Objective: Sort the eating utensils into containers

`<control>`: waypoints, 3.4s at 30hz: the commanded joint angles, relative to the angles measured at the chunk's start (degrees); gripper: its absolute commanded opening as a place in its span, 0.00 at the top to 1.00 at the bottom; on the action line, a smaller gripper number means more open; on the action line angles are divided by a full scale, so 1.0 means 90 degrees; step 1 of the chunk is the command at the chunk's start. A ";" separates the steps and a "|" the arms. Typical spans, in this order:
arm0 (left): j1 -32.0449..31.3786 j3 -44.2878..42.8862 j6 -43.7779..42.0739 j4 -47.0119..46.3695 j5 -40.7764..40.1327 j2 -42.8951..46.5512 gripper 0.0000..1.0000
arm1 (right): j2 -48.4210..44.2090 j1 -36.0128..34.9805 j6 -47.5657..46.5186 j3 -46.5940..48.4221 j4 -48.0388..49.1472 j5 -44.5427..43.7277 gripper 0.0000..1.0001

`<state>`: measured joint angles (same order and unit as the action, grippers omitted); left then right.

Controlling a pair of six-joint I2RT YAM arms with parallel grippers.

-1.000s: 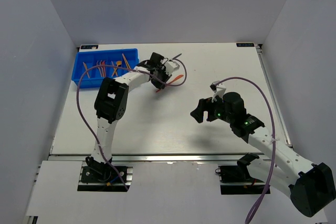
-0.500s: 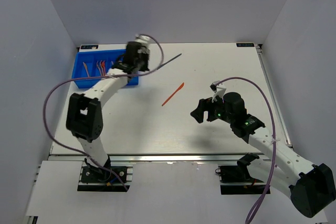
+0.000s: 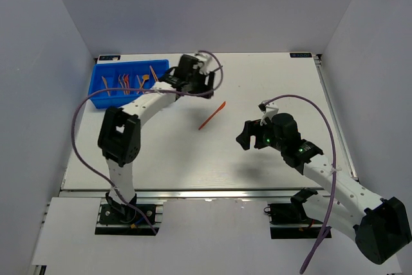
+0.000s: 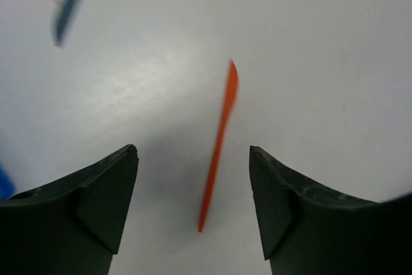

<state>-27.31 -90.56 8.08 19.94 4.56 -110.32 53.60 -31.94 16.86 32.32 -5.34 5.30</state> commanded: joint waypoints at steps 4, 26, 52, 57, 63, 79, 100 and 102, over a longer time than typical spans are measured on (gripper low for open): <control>-0.0685 -0.1517 -0.0789 0.2185 0.0013 -0.0981 0.18 | -0.0116 0.0034 0.0128 0.0101 -0.0168 -0.0803 0.11; -0.1116 -0.1706 -0.1044 0.3312 -0.0721 -0.2293 0.39 | -0.0067 0.0053 -0.0018 0.0081 -0.0168 -0.0648 0.11; -0.1019 -0.0280 0.0020 0.1779 -0.1493 -0.0380 1.00 | -0.0204 0.0053 -0.0077 0.0013 -0.0109 -0.0325 0.11; -0.0794 -0.0026 0.0225 0.1642 -0.1745 -0.0028 1.00 | -0.0233 0.0053 -0.0096 0.0013 -0.0109 -0.0315 0.11; 0.0434 0.0628 0.0801 0.1027 -0.2137 0.0978 1.00 | -0.0224 0.0053 -0.0106 0.0013 -0.0129 -0.0267 0.11; 0.3952 -0.0435 0.0588 0.0372 -0.2781 -0.0055 1.00 | -0.0224 0.0053 -0.0174 0.0023 -0.0100 -0.0033 0.11; 0.4704 0.0062 0.0001 -0.1726 -0.1483 -0.0662 1.00 | 0.0040 0.0053 -0.0233 0.0062 -0.0041 0.0075 0.11; 0.4704 0.0141 -0.0018 -0.1708 -0.1590 -0.0613 1.00 | 0.0030 0.0053 -0.0223 0.0042 -0.0031 0.0075 0.11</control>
<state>14.68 -90.32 8.80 7.18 -10.61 -117.91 54.00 -31.81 15.84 32.32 -7.11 5.34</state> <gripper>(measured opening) 0.022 0.895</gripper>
